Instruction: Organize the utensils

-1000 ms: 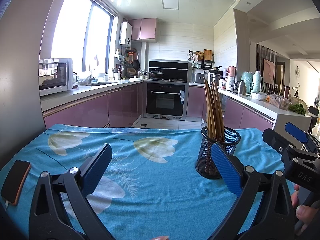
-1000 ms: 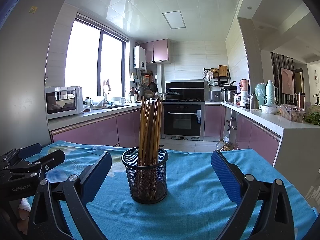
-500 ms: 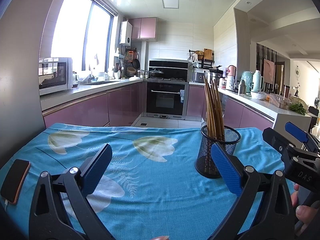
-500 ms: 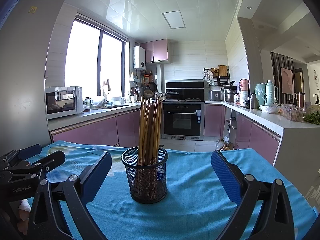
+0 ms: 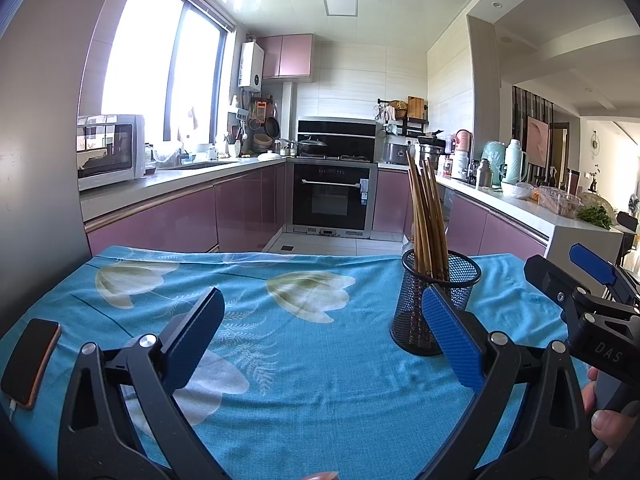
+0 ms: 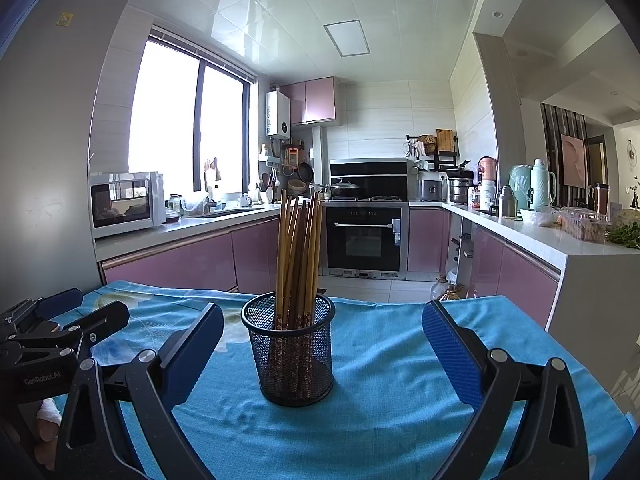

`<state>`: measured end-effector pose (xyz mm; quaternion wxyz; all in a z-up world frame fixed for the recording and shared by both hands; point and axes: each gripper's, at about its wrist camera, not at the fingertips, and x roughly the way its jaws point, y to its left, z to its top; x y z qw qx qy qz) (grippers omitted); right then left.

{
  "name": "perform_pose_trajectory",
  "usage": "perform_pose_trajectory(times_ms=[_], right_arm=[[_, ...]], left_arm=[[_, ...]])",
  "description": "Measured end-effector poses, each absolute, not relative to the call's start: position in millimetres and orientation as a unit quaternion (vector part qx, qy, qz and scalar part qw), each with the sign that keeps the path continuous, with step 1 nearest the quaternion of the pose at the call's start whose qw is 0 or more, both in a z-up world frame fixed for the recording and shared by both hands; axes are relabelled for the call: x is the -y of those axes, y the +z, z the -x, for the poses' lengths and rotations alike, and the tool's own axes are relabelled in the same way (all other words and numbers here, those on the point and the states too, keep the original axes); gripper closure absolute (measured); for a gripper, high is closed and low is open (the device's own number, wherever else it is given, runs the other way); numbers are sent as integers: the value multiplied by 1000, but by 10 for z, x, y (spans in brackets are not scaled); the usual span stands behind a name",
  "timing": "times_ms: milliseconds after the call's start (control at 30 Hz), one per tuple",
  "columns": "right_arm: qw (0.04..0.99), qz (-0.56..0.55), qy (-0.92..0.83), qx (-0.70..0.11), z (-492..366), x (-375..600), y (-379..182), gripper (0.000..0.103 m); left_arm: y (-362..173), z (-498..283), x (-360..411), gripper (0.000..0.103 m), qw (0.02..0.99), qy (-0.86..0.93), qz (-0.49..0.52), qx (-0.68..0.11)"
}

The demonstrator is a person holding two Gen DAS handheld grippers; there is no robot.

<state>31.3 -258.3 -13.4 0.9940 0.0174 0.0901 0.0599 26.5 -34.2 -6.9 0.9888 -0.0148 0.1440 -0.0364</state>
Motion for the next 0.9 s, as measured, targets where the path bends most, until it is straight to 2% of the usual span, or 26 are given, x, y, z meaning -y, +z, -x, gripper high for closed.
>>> perform_pose_trajectory(times_ms=[900], right_arm=[[994,-18,60,-91,-317,2577,-137,7]], left_arm=[[-78,-255,353,6,989,-37,14,-145]])
